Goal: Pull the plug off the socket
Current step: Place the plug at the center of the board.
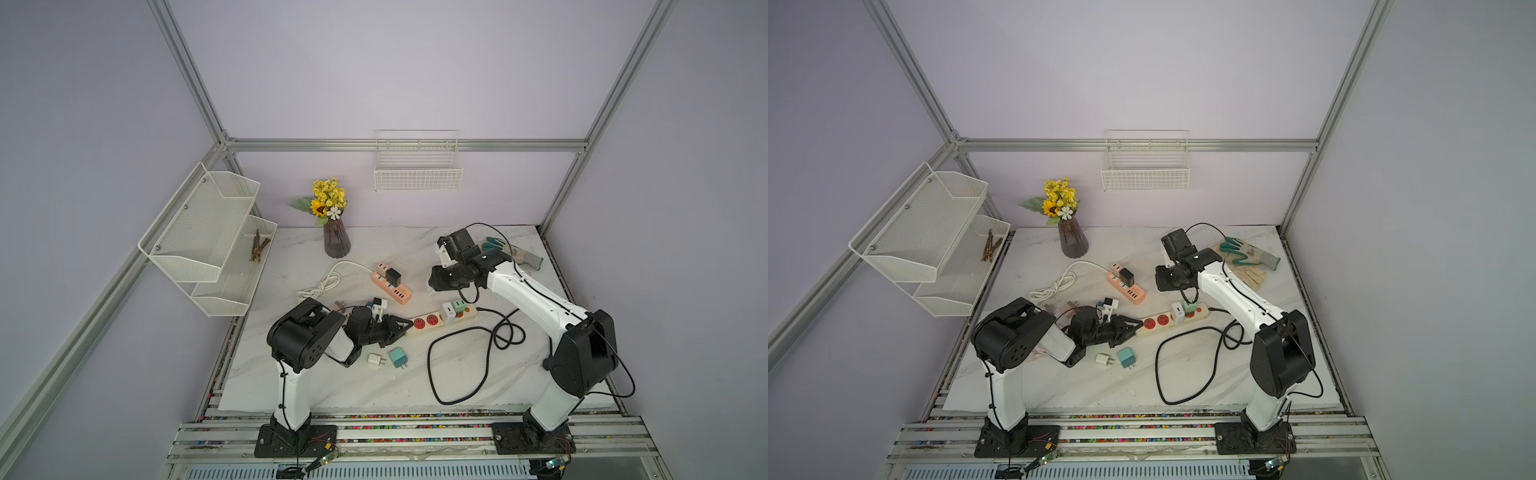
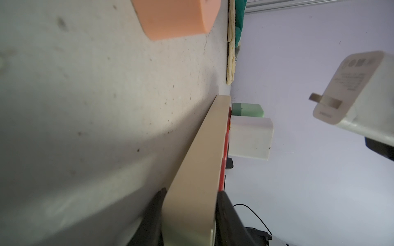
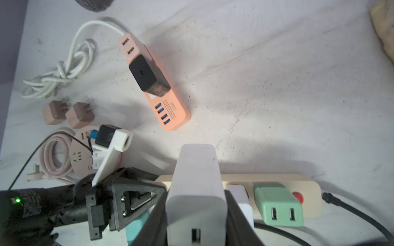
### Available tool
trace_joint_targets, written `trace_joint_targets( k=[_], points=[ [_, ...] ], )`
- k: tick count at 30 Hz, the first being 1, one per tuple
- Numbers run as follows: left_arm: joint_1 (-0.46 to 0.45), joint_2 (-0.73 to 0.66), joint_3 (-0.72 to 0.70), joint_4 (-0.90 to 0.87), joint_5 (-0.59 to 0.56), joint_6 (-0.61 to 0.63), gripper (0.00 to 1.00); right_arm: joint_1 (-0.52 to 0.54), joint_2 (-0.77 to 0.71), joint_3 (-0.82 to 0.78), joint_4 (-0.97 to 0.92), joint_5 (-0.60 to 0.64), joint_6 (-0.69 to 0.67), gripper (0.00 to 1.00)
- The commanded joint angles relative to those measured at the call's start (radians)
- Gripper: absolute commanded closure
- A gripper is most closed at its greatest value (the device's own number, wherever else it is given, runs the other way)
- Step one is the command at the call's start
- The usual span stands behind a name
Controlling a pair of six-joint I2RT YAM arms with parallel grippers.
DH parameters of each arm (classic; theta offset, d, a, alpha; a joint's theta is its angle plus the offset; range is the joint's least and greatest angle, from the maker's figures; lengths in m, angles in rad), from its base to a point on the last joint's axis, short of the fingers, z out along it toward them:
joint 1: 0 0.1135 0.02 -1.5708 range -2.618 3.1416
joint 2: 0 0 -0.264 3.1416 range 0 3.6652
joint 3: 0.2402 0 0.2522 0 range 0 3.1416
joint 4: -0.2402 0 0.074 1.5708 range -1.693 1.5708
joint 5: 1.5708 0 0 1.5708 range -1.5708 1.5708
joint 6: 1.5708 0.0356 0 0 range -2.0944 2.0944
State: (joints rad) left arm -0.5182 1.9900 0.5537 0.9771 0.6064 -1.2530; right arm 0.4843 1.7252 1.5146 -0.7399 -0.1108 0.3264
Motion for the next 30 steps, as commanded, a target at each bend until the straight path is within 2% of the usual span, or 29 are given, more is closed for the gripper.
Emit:
trace_joint_targets(
  k=[1, 3, 8, 14, 18, 22, 26, 30],
  points=[
    [0.006, 0.053, -0.062, -0.380, -0.127, 0.069, 1.00, -0.013, 0.060, 0.007, 0.191, -0.056, 0.065, 1.00],
    [0.006, 0.054, -0.061, -0.376, -0.123, 0.071, 1.00, -0.026, 0.102, 0.017, 0.232, -0.079, 0.102, 1.00],
    [0.006, 0.051, -0.051, -0.377, -0.112, 0.082, 1.00, -0.068, 0.208, 0.025, 0.272, -0.184, 0.140, 0.88],
    [0.005, 0.043, -0.043, -0.381, -0.108, 0.093, 1.00, -0.107, 0.221, -0.052, 0.338, -0.196, 0.164, 0.66],
    [0.006, 0.026, -0.032, -0.406, -0.107, 0.107, 1.00, -0.141, 0.198, -0.072, 0.297, -0.151, 0.152, 0.49],
    [0.006, -0.001, -0.020, -0.434, -0.112, 0.119, 1.00, -0.151, 0.142, -0.055, 0.177, -0.079, 0.079, 0.39],
    [0.006, -0.014, -0.007, -0.442, -0.105, 0.119, 1.00, -0.143, 0.088, -0.021, -0.011, 0.008, 0.015, 0.36],
    [0.004, -0.034, 0.025, -0.455, -0.088, 0.120, 0.98, -0.093, 0.028, -0.032, -0.165, 0.106, -0.030, 0.36]
  ],
)
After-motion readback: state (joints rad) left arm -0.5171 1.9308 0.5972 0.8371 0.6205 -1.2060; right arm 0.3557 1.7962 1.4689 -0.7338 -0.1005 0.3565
